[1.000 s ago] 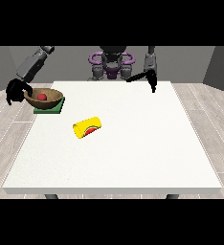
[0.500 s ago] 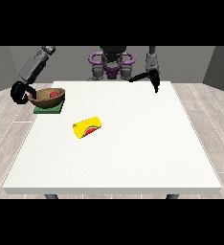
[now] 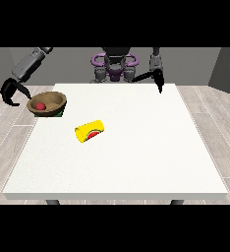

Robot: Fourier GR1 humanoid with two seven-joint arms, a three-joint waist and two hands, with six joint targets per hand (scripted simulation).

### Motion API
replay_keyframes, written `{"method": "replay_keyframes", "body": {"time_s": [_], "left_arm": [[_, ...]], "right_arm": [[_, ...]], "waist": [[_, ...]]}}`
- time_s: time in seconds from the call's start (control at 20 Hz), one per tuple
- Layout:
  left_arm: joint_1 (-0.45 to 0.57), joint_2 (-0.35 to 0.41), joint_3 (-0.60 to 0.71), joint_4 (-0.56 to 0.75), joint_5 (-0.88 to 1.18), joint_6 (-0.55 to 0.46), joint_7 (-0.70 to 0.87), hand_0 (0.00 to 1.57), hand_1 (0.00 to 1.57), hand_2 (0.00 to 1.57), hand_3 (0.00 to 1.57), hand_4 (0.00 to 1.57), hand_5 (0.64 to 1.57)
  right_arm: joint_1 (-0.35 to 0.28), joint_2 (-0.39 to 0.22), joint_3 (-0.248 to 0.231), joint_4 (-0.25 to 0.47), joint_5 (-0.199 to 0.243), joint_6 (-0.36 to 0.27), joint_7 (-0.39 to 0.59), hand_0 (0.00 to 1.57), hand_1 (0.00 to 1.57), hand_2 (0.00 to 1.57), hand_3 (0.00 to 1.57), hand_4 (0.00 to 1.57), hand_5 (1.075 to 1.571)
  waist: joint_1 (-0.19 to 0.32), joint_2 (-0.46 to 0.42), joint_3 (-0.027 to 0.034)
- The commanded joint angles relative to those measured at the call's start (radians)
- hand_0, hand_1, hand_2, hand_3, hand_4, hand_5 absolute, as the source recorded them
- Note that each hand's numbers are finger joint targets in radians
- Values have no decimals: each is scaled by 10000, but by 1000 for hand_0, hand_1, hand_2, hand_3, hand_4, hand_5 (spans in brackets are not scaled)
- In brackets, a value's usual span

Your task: Pick the cup and pour the ball into the bowl, then pick the bowl and place it on the pad

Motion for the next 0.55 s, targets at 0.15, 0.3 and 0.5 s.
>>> {"method": "replay_keyframes", "body": {"time_s": [0.15,0.3,0.5], "left_arm": [[106,9,144,-546,4,105,252,0,0,0,0,0,1568],[528,-1,68,-517,60,-59,432,0,0,0,0,0,1569],[1125,-147,76,502,317,-220,-113,0,0,0,0,0,1569]], "right_arm": [[-431,-391,-39,41,47,-21,268,0,0,357,259,0,1489],[-300,-655,4,59,38,538,591,0,0,255,56,0,1493],[-409,-1315,-273,-106,-418,1784,1269,0,0,189,288,0,1503]], "waist": [[-184,173,-1],[-233,-494,-4],[-469,-1606,-24]]}}
